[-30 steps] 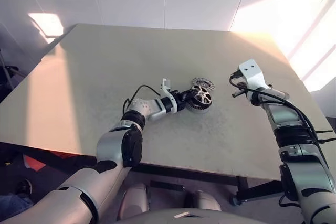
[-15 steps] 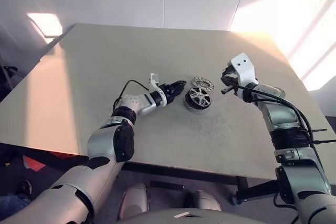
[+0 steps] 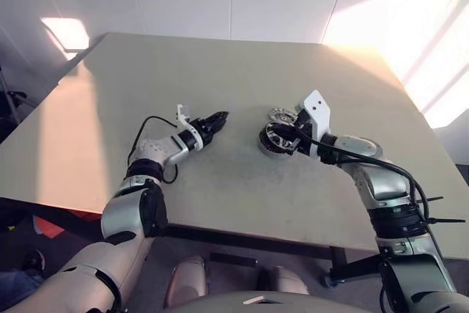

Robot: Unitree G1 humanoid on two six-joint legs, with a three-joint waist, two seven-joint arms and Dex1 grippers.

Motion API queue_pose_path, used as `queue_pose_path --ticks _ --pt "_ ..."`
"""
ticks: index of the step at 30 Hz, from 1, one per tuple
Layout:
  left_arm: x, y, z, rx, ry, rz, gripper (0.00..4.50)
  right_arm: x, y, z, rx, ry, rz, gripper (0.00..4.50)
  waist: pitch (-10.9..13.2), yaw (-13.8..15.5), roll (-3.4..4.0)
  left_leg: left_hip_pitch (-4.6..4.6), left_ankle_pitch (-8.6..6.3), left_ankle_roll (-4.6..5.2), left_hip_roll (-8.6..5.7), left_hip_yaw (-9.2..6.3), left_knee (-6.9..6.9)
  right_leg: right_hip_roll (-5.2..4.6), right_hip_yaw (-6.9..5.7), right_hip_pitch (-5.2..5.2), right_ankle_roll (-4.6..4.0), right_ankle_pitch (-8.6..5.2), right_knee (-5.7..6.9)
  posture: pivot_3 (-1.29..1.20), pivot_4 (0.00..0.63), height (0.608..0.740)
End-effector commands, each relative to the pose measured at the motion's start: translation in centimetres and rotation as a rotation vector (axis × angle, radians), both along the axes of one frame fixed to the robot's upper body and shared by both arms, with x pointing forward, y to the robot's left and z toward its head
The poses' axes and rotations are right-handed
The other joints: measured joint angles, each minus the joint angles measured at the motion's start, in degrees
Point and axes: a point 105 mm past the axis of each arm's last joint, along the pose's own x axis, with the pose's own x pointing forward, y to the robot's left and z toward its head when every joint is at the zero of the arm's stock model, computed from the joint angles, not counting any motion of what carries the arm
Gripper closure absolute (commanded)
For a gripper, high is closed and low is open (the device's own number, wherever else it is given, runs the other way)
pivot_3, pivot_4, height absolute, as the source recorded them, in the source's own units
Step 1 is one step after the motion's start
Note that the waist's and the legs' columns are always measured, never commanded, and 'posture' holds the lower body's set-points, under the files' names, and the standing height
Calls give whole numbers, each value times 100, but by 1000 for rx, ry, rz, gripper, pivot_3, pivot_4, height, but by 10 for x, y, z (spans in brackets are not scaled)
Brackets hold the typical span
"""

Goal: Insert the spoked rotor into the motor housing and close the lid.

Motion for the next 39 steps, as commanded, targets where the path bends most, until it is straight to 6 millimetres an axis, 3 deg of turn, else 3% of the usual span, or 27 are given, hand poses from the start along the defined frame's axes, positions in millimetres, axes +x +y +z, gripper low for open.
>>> queue_pose_path --ticks 1,8,14,16,21,24,27,29,34,39 --pt "9 10 20 -4 -68 45 2511 8 1 -7 -12 10 -24 4500 0 -4 0 1 0 0 -1 0 0 0 0 1 0 0 -1 0 0 740" --pt "10 13 20 13 -74 60 2511 22 -3 -9 -24 0 -58 4500 0 -16 0 4 1 -3 0 0 0 0 1 3 0 0 0 0 0 740" --pt "7 11 17 18 -80 49 2511 14 6 33 43 -118 18 4500 0 -11 0 4 2 -4 0 -1 0 0 1 4 0 1 1 0 0 740" --pt "7 11 18 19 -85 48 2511 15 4 39 38 -133 10 4500 0 -11 0 4 1 -2 0 -1 -1 0 1 2 0 1 1 0 0 740" --pt "7 10 17 35 -90 49 2511 20 -5 15 -13 -68 -43 4500 0 -13 -1 5 1 -2 0 0 -1 0 1 3 0 0 1 0 0 740" --pt "8 11 17 38 -93 56 2511 22 -14 -18 -82 -10 -87 4500 0 -8 -1 5 1 -3 -1 0 -1 0 1 5 0 0 0 0 0 740" --pt "7 12 15 48 -97 62 2511 30 -19 10 -53 -144 -107 4500 1 -15 -1 4 1 -3 -2 1 -1 0 2 1 0 0 -1 0 0 740" --pt "7 13 14 50 -97 72 2511 30 -25 34 -156 -256 -27 4500 4 -16 4 2 1 -4 -1 1 -1 0 2 0 0 1 1 0 0 740" --pt "7 12 11 51 -95 81 2511 23 -34 70 -449 -368 241 4500 6 -16 2 2 -1 1 -2 0 2 0 3 2 1 0 1 0 0 740" --pt "8 12 10 57 -97 90 2511 25 -41 65 -691 -347 443 4500 6 -25 -1 5 10 19 2 0 4 4 0 3 0 0 3 0 0 740"
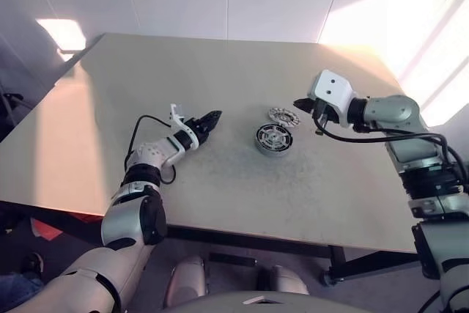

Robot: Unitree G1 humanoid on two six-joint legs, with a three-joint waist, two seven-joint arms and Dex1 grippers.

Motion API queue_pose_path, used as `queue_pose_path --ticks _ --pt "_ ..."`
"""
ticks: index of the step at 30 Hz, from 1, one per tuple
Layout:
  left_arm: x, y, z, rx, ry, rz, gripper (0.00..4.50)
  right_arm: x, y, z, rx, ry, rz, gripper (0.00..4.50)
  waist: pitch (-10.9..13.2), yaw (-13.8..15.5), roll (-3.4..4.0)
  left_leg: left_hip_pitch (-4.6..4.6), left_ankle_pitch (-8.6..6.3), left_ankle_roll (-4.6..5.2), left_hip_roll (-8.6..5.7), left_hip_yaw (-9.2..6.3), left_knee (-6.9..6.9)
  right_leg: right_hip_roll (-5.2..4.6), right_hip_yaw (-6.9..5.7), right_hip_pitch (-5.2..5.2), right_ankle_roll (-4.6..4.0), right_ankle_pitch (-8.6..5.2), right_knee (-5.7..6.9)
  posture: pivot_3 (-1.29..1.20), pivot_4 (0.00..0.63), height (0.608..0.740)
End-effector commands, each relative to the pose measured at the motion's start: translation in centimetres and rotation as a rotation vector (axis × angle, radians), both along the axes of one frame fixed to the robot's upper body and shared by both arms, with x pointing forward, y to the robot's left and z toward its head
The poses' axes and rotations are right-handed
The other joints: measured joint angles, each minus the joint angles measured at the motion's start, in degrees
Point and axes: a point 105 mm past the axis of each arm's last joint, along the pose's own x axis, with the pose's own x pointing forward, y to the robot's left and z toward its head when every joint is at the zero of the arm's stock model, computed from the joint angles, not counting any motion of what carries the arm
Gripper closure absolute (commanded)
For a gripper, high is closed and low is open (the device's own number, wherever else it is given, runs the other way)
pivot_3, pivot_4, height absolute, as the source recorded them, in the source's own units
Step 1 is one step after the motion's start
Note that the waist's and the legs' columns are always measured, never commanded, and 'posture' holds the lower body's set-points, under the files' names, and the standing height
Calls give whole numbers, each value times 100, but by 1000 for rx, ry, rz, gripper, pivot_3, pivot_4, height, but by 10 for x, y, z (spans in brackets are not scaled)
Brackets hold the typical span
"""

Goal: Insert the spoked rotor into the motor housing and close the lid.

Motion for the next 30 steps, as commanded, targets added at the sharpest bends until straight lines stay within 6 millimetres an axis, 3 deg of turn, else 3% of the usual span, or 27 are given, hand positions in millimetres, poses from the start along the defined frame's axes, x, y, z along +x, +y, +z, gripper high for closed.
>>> queue_pose_path --ticks 1,4,7,10,18,30 --pt "4 4 11 2 -47 20 2511 6 -1 -12 -190 15 96 4500 0 2 0 -2 -1 2 0 0 3 0 0 0 0 0 0 0 0 740" --pt "2 3 5 8 -33 22 2511 26 4 -16 -408 -77 160 4500 2 -60 4 -25 -6 10 0 1 32 -3 0 -19 -4 2 16 0 0 740" --pt "0 3 1 14 -28 27 2474 38 6 -20 -574 -139 215 3963 5 -99 1 -55 -7 12 1 -1 47 -4 0 -44 -5 2 29 0 0 740" --pt "-3 5 -2 15 -23 33 2474 46 10 -21 -666 -196 239 3019 6 -124 -1 -78 -9 19 3 -3 53 -3 -3 -62 -6 2 32 0 0 740" --pt "-8 15 -11 32 0 61 2474 42 -2 -32 -921 -241 398 3019 8 -163 0 -130 -21 42 8 0 93 -5 -2 -108 -6 2 60 0 0 740" --pt "-9 17 -16 41 13 73 2474 35 14 -45 -882 -249 494 3019 9 -176 1 -123 -24 43 21 0 135 -3 1 -102 -8 3 94 0 0 740"
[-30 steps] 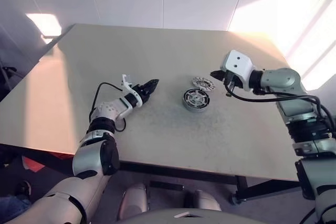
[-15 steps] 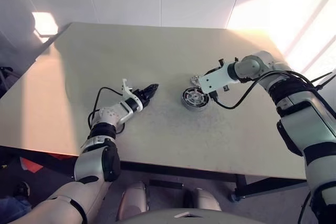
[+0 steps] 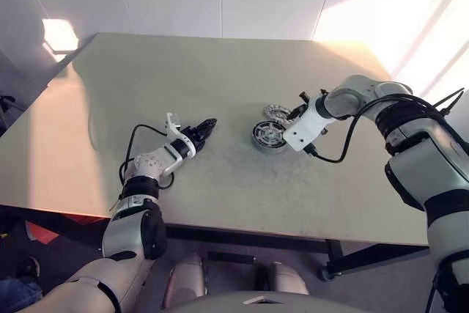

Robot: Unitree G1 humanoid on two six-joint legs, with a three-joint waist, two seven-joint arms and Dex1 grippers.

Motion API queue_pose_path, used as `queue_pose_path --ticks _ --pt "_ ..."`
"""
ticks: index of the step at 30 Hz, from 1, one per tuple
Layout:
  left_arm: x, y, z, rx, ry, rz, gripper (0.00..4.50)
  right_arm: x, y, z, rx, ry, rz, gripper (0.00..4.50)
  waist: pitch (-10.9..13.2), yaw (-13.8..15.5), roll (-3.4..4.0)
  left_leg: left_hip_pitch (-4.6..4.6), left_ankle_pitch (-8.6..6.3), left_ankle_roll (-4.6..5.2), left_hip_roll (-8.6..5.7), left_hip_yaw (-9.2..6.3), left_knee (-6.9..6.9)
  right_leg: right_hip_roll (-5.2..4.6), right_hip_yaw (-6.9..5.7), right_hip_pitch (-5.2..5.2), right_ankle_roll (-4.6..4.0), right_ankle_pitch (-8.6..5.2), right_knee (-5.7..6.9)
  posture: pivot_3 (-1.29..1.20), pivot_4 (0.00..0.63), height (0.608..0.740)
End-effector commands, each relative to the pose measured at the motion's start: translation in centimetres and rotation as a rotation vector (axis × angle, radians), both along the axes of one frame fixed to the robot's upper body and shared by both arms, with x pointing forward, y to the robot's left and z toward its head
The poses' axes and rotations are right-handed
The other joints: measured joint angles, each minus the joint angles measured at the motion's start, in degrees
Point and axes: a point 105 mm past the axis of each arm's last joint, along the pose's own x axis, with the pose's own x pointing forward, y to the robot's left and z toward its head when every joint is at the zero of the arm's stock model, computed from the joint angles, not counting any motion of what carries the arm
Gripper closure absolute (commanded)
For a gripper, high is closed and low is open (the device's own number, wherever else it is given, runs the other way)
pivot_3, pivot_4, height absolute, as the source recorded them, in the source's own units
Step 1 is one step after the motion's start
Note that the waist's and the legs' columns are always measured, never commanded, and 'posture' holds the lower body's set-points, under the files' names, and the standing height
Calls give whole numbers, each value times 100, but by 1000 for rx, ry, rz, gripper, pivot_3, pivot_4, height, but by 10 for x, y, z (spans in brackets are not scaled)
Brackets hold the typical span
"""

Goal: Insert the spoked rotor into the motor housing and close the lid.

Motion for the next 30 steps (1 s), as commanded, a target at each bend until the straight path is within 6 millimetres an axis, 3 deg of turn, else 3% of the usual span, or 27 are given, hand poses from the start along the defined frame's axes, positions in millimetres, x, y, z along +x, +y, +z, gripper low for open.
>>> queue_pose_path --ticks 1,21,30 --pt "1 5 2 7 -13 15 2474 0 9 5 23 -11 38 3019 0 0 0 0 0 1 1 0 1 0 0 0 0 0 0 0 0 740" --pt "1 10 -1 15 -4 29 2474 -19 22 -31 7 91 133 3019 0 -131 0 22 -3 3 8 1 15 3 0 25 -4 2 7 0 0 740" --pt "-3 9 -7 23 8 27 2474 -4 25 -7 62 12 74 3019 0 -184 0 70 -15 -19 12 2 15 7 2 69 -6 4 5 0 0 740"
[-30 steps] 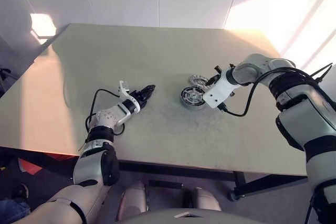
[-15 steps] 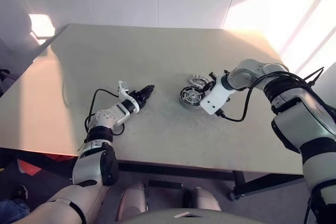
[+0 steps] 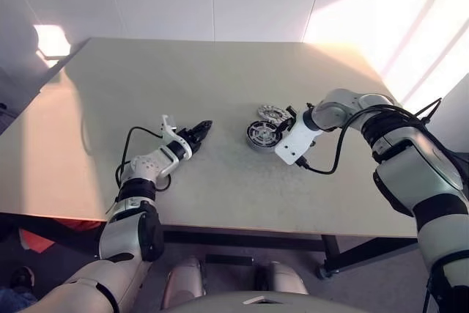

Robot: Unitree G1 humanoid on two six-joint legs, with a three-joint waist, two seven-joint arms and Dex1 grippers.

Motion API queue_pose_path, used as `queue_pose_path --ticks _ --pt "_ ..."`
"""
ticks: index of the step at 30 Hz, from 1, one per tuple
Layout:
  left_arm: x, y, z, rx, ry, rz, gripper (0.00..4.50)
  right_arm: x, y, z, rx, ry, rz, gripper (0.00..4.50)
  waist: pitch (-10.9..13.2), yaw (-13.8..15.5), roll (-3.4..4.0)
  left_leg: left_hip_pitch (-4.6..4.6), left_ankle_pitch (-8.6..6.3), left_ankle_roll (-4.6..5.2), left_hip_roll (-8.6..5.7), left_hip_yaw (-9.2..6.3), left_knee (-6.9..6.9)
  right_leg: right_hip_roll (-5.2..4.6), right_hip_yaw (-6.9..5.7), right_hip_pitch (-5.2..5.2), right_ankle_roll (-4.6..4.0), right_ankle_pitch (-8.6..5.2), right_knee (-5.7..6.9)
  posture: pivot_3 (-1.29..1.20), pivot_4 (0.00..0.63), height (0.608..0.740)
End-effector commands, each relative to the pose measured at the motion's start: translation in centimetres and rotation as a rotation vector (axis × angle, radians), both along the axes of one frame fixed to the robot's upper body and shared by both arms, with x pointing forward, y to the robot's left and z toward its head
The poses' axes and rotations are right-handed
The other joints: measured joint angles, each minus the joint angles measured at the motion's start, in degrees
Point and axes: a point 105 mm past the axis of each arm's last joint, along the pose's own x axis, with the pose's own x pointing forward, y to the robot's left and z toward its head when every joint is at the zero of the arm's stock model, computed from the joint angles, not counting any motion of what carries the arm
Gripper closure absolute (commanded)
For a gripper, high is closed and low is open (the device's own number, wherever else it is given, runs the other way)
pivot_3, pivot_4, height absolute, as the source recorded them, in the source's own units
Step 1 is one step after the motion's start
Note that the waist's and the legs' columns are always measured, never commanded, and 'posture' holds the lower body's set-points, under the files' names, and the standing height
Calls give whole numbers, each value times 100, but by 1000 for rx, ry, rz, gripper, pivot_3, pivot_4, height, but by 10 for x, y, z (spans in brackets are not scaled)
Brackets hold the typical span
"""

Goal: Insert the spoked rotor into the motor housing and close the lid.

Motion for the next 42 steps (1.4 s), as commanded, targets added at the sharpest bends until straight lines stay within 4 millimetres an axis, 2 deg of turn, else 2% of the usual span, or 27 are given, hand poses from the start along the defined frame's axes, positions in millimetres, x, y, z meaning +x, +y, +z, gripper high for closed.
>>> queue_pose_path --ticks 1,13,17,24,38,42 --pt "-2 -1 0 1 -7 -4 2474 7 6 22 37 -43 1 3019 0 -2 0 0 0 0 0 0 0 0 0 0 -1 0 0 0 0 740" --pt "-3 -5 0 6 -8 -16 2474 15 13 40 64 -82 -12 3019 3 11 4 -7 -1 1 0 2 -1 0 0 -4 -1 1 -5 0 0 740" --pt "-3 -3 -1 10 -5 -11 2474 16 18 29 64 -70 -26 3019 3 9 5 -7 -1 1 0 2 -3 0 0 -5 -1 1 -6 0 0 740" --pt "-2 1 0 14 -10 -2 2474 16 13 15 38 -54 -58 3019 3 2 5 -5 -1 1 -1 3 -3 0 1 -3 -2 1 -6 0 0 740" --pt "-3 -1 -3 18 -3 -7 2474 23 7 55 43 -135 -41 3019 6 10 9 -4 -1 1 -1 4 -3 0 2 -3 -2 1 -7 0 0 740" --pt "-3 -2 -3 18 -3 -10 2474 24 1 55 23 -144 -56 3019 6 10 9 -3 -1 0 0 4 -4 0 2 -3 -2 1 -6 0 0 740"
